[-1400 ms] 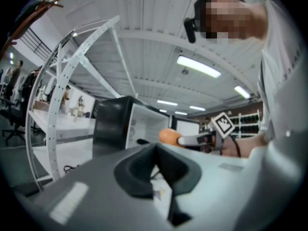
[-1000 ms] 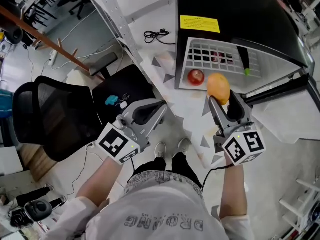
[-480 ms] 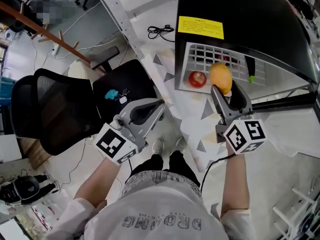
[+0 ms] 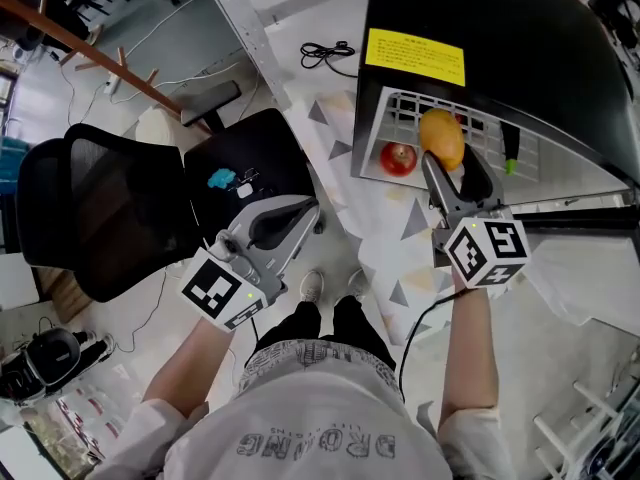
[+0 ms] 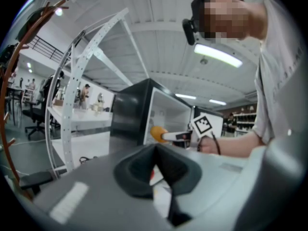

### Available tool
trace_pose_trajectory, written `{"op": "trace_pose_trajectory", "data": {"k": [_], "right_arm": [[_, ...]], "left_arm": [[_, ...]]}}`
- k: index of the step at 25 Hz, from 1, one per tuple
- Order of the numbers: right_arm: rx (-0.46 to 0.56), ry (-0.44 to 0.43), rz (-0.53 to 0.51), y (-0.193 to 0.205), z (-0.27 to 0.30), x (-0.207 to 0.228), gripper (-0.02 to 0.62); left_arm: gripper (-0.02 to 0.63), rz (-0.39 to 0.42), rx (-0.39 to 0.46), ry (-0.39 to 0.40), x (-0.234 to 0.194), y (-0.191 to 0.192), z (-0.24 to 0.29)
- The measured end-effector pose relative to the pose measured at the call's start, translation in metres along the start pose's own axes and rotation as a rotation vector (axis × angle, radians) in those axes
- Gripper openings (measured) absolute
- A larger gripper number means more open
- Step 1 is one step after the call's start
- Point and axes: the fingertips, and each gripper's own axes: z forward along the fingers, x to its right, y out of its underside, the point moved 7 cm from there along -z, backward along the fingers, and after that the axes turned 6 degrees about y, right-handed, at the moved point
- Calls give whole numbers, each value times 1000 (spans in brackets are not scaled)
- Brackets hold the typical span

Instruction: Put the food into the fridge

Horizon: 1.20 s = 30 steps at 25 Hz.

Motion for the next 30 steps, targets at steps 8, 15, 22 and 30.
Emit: {"op": "trace_pose_trajectory", "data": {"k": [8, 15, 22, 30], "right_arm": [[-25, 13, -25, 7, 17, 2, 279], [-51, 33, -58, 13, 27, 3, 279], [-71, 55, -91, 19, 35, 4, 279], [-69, 77, -135, 21, 38, 2, 279]], "left_arm": [[6, -16, 3, -22, -5, 5, -4], [6, -33, 5, -25, -8, 9, -2], [6, -42, 5, -32, -12, 10, -1], [6, -48, 3, -41, -13, 13, -3]]}}
